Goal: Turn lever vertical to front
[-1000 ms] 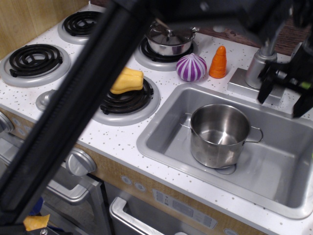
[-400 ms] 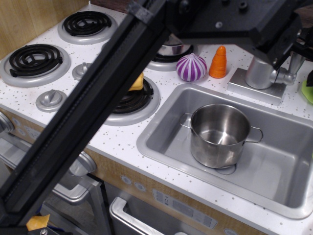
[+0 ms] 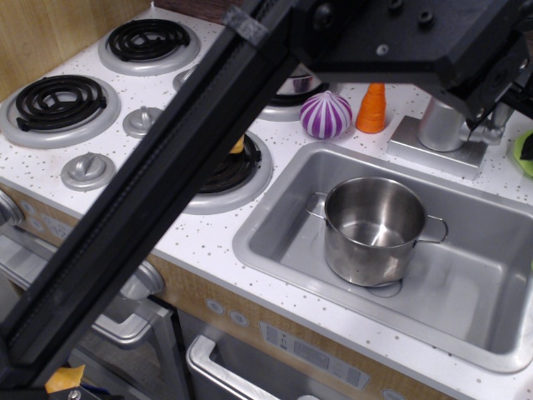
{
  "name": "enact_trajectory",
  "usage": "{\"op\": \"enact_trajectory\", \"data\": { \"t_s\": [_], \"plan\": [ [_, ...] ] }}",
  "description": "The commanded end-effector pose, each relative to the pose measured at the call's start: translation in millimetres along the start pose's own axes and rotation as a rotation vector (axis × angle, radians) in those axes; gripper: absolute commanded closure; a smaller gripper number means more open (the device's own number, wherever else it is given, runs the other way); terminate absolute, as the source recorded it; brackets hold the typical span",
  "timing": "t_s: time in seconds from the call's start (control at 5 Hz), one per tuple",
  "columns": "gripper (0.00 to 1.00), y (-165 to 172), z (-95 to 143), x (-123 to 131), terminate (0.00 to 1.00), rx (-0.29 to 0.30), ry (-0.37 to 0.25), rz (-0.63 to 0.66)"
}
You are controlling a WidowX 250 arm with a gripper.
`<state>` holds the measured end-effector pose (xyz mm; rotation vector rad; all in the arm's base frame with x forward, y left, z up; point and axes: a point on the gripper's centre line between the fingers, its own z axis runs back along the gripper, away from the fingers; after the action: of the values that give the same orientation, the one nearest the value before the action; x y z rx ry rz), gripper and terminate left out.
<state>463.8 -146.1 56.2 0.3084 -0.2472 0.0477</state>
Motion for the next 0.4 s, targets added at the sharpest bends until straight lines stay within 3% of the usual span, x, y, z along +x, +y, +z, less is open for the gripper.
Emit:
{"op": "enact_trajectory", "data": {
  "t_s": [0.0,0.2],
  "plan": [
    [0.0,24.0,51.3,32.8,0.0,-0.023,-0.153,0.035],
    [0.0,28.5,55.7,37.4,0.0,-0.006,-0.165,0.036]
  ]
}}
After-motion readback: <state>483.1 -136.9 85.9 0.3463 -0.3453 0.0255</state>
